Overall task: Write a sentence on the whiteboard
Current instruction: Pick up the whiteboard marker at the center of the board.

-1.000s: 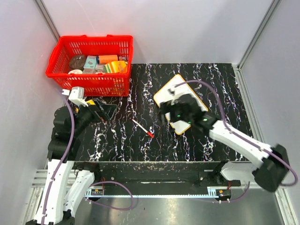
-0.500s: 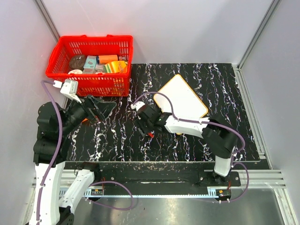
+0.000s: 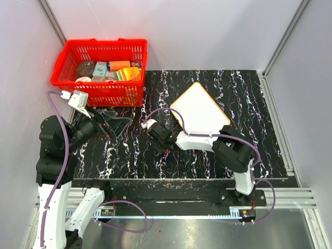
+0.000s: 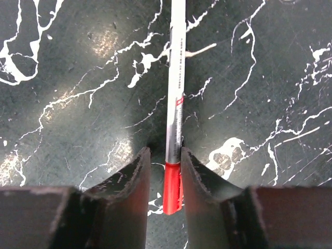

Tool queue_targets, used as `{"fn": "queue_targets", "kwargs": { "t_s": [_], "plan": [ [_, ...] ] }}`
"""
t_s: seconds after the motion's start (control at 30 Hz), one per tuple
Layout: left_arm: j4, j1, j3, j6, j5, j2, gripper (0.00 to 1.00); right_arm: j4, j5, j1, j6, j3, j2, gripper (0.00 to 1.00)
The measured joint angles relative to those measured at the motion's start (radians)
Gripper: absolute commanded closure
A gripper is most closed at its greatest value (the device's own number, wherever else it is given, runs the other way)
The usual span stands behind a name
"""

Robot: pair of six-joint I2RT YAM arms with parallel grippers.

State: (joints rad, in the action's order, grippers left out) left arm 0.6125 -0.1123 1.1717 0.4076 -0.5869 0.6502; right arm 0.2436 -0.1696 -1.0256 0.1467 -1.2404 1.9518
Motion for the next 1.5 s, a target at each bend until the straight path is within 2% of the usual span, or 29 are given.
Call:
{"fn": "queue_targets", "kwargs": {
  "t_s": [0.07, 0.13, 0.37, 0.6, 0.77, 1.07, 1.2, 1.5],
  "plan": [
    [0.004, 0.000, 0.008, -0.002, -0.003, 0.002, 0.01, 0.012, -0.012, -0.011, -0.010, -0.016, 0.010, 0.84],
    [0.016, 0.000, 0.034, -0.009, -0.005, 0.009, 0.01, 0.020, -0.032, -0.023, -0.013, -0.043, 0.029, 1.00],
    [0.048, 0.000, 0.175, -0.068, -0.010, 0.027, 0.01, 0.056, -0.083, -0.035, -0.016, -0.097, 0.061, 1.00],
    [0.081, 0.000, 0.185, -0.206, 0.000, -0.028, 0.01, 0.140, -0.064, -0.030, -0.010, -0.073, -0.033, 1.00],
    [0.152, 0.000, 0.196, -0.280, 0.035, -0.017, 0.01, 0.149, 0.064, 0.019, 0.008, -0.073, -0.210, 1.00],
    [0.322, -0.026, 0.227, -0.354, 0.133, 0.178, 0.01, 0.147, 0.405, 0.258, 0.061, -0.049, -0.441, 1.00],
    [0.360, -0.150, 0.236, -0.373, 0.243, 0.250, 0.01, 0.167, 0.545, 0.315, 0.077, -0.012, -0.484, 1.00],
    [0.379, -0.702, 0.338, -0.461, 0.690, 0.465, 0.01, 0.189, 0.853, 0.450, 0.111, 0.045, -0.529, 1.00]
  ]
}}
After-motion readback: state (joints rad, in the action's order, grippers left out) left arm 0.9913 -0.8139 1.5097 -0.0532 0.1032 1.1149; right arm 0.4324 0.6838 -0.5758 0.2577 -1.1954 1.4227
